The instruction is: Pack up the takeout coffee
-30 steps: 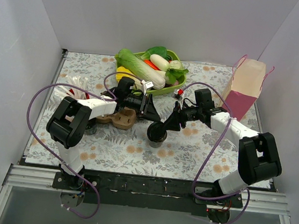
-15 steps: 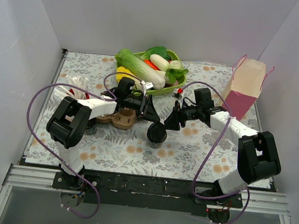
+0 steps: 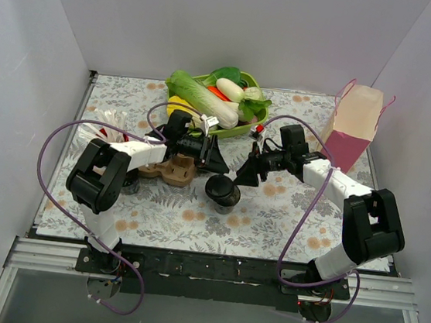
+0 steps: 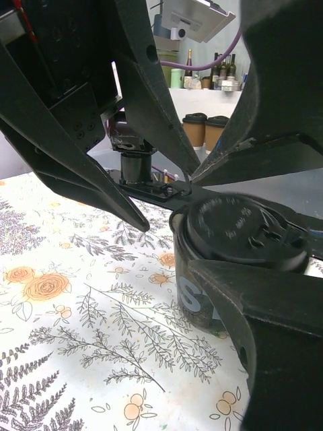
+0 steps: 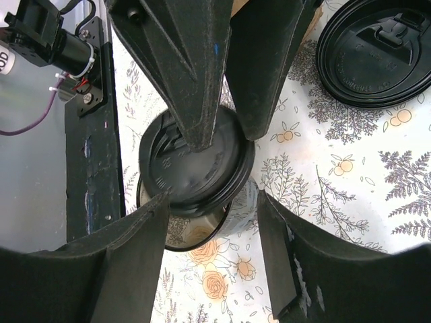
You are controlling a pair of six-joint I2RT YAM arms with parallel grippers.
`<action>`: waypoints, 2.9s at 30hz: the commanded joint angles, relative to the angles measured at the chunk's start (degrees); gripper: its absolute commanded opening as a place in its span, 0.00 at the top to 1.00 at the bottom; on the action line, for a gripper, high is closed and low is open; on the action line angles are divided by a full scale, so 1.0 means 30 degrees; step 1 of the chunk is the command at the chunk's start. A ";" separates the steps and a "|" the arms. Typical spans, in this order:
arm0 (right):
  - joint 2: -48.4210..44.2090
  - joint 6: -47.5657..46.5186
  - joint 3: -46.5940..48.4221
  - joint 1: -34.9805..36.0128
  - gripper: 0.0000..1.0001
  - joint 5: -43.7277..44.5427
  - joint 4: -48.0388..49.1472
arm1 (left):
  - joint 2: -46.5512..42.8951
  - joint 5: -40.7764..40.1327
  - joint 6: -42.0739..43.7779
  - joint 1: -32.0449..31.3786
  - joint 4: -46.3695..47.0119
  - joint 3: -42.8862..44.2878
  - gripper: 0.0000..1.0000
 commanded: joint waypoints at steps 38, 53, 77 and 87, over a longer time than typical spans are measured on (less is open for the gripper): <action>-0.4906 -0.4964 0.3550 -0.1280 0.41 0.2789 -0.6858 | -0.7220 -0.5719 2.4836 -0.1276 -1.2480 -0.2869 0.53; -0.6079 -0.4585 0.2495 -0.1807 0.41 0.3288 -0.6859 | -0.5493 -0.7387 2.6713 -0.2744 -0.9496 -0.4773 0.53; -0.5493 -0.3706 0.2554 -0.2188 0.40 0.3464 -0.6184 | -0.6045 -0.8299 2.6539 -0.3037 -0.7846 -0.5774 0.91; -0.5289 -0.5721 0.3344 -0.2217 0.40 0.2412 -0.7294 | -0.8244 -0.5904 2.2412 -0.2511 -1.4202 -0.2844 1.00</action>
